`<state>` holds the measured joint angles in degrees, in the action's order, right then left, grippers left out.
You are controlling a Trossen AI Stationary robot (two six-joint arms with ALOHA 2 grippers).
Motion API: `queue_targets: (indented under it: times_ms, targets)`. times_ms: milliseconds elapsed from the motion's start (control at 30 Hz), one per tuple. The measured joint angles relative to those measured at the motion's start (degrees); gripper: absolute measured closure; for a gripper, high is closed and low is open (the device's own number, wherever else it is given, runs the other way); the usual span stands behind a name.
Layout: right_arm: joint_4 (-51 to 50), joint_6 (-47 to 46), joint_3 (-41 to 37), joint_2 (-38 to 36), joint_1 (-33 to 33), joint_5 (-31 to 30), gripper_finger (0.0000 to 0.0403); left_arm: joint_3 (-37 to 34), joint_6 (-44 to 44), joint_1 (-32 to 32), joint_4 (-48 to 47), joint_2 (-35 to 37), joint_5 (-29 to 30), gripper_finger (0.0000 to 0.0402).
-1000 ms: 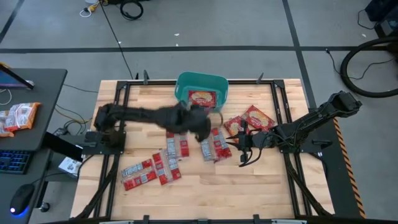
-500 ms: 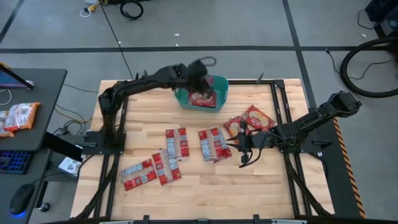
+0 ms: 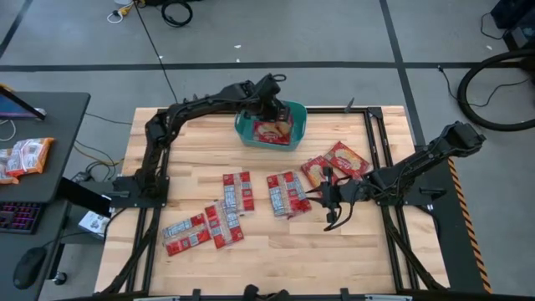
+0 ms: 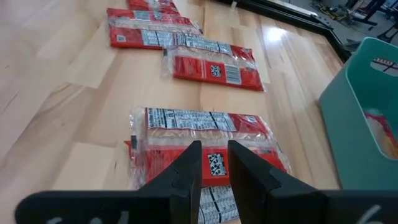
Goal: Sort popcorn bags into baskets
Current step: Put the red popcorn bag into the green bin
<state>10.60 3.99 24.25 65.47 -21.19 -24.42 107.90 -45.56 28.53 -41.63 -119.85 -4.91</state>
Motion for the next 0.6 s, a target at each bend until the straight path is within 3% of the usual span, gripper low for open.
queue_targets:
  times_ms: [267,600]
  targets:
    - [0.7,0.0,0.0,0.0,-1.0,-1.3,0.0321,0.0,0.5,0.1,-7.2,-0.3,6.0,0.0387]
    - [1.3,0.1,0.0,0.0,-1.0,-1.4,0.0321,0.0,9.3,-1.0,-19.5,1.5,13.6,0.0289]
